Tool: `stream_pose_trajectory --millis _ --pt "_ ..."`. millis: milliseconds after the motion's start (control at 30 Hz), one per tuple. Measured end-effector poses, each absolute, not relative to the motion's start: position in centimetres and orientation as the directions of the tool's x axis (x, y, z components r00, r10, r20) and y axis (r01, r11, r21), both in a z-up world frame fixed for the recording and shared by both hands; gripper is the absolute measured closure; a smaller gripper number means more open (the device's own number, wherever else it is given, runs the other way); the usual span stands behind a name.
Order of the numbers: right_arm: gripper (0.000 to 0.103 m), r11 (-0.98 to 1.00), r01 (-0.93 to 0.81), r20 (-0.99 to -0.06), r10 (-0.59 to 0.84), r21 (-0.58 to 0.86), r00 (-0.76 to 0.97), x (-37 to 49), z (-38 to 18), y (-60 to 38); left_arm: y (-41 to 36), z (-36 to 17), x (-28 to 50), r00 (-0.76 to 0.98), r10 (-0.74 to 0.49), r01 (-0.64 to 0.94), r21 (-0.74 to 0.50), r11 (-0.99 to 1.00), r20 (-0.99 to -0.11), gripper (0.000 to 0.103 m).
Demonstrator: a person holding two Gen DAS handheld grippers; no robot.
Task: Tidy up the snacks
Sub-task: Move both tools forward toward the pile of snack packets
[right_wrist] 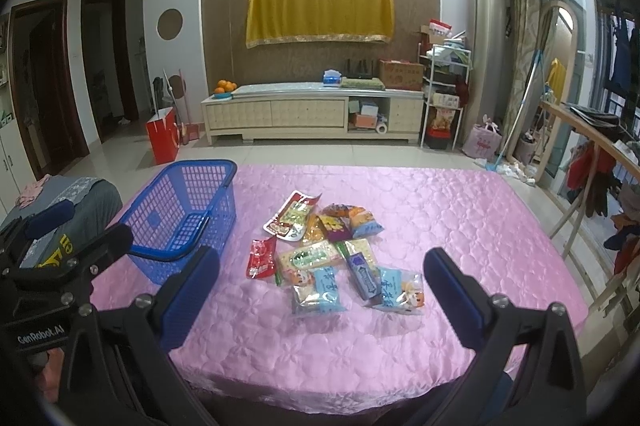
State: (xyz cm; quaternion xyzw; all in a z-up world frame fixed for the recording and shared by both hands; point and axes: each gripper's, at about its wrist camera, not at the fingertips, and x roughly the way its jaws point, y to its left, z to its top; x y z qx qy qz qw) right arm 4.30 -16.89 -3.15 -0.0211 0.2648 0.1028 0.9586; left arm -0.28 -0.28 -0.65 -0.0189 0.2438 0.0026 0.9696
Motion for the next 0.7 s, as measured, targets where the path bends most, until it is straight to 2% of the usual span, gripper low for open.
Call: stream_pose_trajectory --millis 700 --pt "0.000 0.977 -0.213 -0.515 0.193 0.019 0.835 4.24 -3.28 -16.91 -0.03 -0.91 -0.35 0.876 -0.002 -0.019 -0.039 0.999 -0.482 0.000"
